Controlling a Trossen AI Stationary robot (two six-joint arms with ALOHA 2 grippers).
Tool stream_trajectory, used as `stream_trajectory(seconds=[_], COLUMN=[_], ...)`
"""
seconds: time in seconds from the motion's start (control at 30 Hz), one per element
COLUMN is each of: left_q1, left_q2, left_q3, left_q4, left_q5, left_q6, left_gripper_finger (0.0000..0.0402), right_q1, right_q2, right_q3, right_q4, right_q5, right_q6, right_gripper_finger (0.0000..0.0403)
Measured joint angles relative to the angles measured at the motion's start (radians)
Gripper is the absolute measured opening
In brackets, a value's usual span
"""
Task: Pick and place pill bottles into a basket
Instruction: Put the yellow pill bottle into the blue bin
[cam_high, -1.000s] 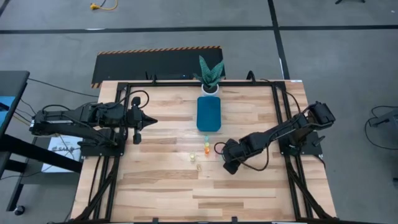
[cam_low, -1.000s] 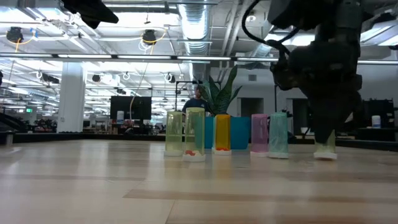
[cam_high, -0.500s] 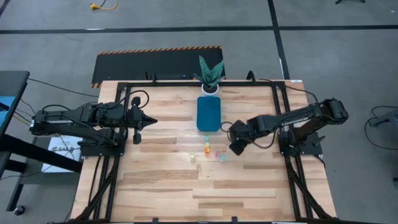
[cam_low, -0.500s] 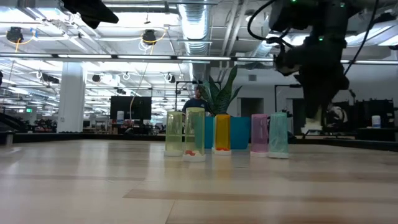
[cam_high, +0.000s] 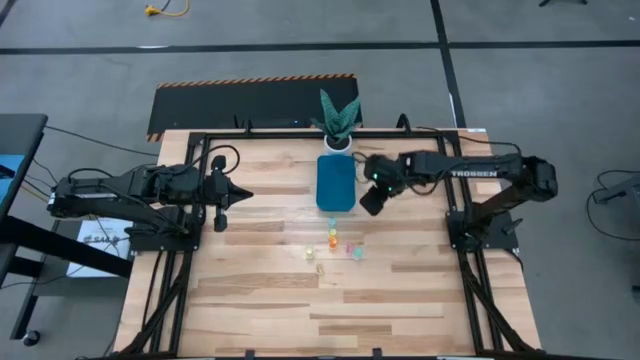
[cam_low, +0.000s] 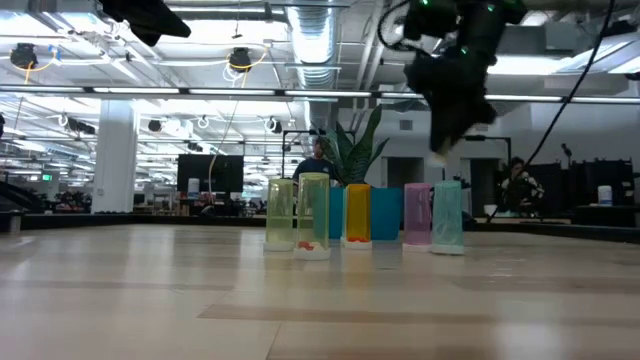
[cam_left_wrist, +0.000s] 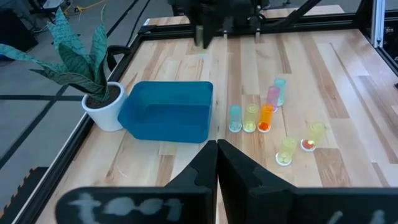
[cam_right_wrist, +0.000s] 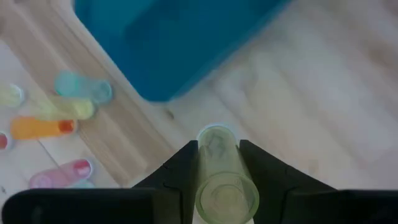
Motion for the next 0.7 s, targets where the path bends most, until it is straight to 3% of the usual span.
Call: stream_trajectory(seconds=[0.4, 0.7], left_q1=[0.000, 0.000], left_q2=[0.000, 0.000], left_q3=[0.000, 0.000], left_q4=[-0.001, -0.001], left_q5=[0.000, 0.000], left_q6=[0.000, 0.000], left_gripper_finger=[0.0000, 0.0000], right_q1=[-0.060, -0.060], right_q2=[0.262, 0.466], right_q3=[0.398, 0.596], right_q4=[-0.122, -0.164], right_q5=[-0.017, -0.074], right_q6=[-0.239, -0.357], right_gripper_finger=[0.0103, 0.0103])
